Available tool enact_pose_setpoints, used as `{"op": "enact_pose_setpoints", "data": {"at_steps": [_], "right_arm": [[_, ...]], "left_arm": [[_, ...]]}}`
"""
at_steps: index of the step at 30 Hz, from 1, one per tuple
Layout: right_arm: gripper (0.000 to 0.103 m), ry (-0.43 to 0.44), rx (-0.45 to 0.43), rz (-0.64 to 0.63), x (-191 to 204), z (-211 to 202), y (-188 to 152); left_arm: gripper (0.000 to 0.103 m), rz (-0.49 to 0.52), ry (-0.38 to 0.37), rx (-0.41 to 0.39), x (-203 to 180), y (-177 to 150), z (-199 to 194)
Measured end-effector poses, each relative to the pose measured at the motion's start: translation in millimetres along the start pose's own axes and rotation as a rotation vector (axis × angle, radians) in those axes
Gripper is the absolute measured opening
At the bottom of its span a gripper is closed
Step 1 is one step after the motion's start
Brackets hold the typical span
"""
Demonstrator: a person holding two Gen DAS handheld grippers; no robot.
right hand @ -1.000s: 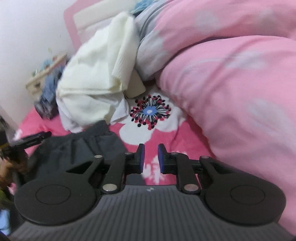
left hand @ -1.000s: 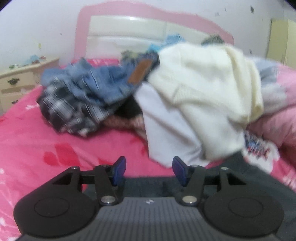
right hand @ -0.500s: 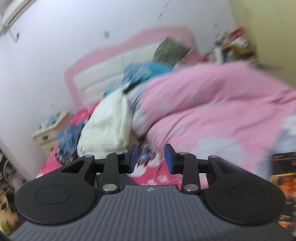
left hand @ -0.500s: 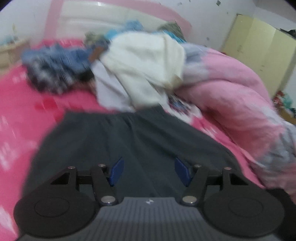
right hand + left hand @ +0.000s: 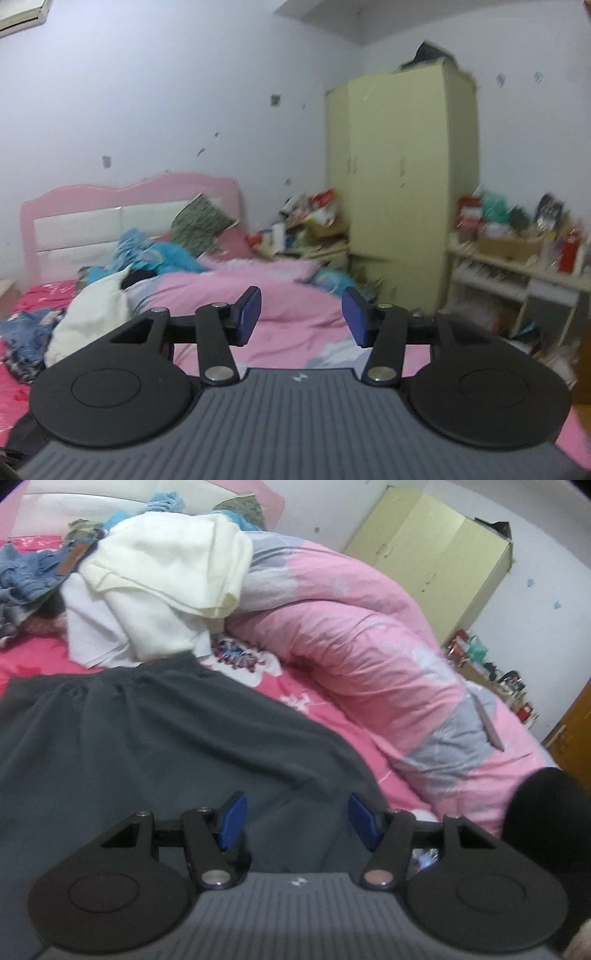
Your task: Fold clothes
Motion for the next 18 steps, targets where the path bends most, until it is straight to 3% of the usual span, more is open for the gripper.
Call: {"op": "enact_pose_setpoints", "data": {"at_steps": [6,9,11,15,18], "right_arm": [[0.049,-0.003,0.113,-0.114,10,50,-34],[0.049,0.051,0.191,-0.151,29,77,-49],[0.049,0.119,0.221,-0.162,48,88,-48],[0.051,0.339,0.330,-0.182,105,121,-43],[0.054,0.534,0.516,-0.204,155,152,-70]], "left_arm": [[0.060,0.017,-0.045,0.012,-15,18,8],[0.060,0.034,-0.059,0.028,-25,23,8],[0.061,0.045,-0.078,0.045,-32,21,6],[0.060,0.046,-0.116,0.134,-38,4,5],[0.058,0.057,-0.126,0.247,-40,-22,9]]}}
Point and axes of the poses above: each gripper's, at about its wrist camera, not at the fingertips, and z roughly the way its jaws point, x to its left, y to its top, the point moved 5 cm from there along z, roughly the way its jaws point, and after that the axes turned 1 degree about x, right-handed, at the moved point
